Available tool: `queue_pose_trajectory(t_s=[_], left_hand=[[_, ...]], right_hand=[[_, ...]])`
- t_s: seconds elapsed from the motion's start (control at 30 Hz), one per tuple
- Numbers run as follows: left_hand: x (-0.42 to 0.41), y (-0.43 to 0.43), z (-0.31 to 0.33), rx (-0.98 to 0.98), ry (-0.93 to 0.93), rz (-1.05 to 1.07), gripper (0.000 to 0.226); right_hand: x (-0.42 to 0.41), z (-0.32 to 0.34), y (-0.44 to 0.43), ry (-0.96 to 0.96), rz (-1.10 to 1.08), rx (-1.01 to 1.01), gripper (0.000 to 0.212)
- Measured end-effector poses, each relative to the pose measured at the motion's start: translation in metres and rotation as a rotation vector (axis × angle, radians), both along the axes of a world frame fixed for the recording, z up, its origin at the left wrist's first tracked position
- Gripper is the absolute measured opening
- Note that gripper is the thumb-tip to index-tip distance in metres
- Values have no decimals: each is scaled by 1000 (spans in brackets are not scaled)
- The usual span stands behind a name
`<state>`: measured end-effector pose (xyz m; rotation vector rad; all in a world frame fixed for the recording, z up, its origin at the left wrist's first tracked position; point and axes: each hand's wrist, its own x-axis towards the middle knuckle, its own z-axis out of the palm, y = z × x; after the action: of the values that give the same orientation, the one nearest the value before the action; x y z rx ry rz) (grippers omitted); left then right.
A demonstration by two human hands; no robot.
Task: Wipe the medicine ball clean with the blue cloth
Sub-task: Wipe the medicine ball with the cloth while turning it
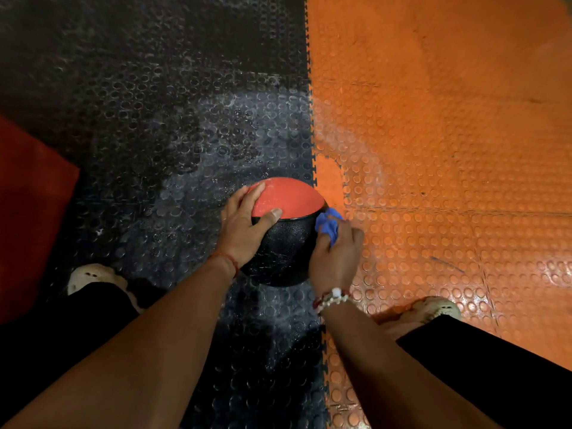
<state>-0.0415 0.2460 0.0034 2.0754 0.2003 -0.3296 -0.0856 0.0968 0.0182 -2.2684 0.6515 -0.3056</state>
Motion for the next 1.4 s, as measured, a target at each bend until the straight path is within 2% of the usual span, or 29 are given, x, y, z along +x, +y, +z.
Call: queue_pose_trajectory(t_s=[0.13, 0.27, 0.47, 0.63, 0.8, 0.93, 1.1, 1.2, 1.27, 1.4], left_hand=[[5, 3, -3, 5, 3, 9, 60], [6, 4, -3, 1, 5, 12, 60], [10, -1, -1, -6, 17, 23, 58], [11, 0, -1, -15, 17, 43, 56], [11, -2, -1, 40, -38, 53, 48], [11, -15, 3, 116, -111, 121, 37], [12, -16, 0, 64, -104, 142, 36], [11, -16, -2, 89, -122, 124, 36], [14, -16, -1, 97, -116, 124, 36], [15, -12, 3, 90, -81, 106, 39]], right_hand=[[-25, 7, 27, -51, 188, -12, 33], [0, 10, 18, -90, 351, -95, 36], [27, 2, -11, -27, 167, -32, 27], [-2, -1, 1, 6, 28, 16, 29], [-16, 7, 28, -61, 276, -12, 36], [20, 9, 9, -94, 273, -17, 34], [24, -11, -22, 127, -50, 117, 25], [9, -10, -10, 148, -143, 162, 25], [-6, -3, 8, 67, -108, 161, 26], [-8, 3, 20, -75, 176, 82, 38]])
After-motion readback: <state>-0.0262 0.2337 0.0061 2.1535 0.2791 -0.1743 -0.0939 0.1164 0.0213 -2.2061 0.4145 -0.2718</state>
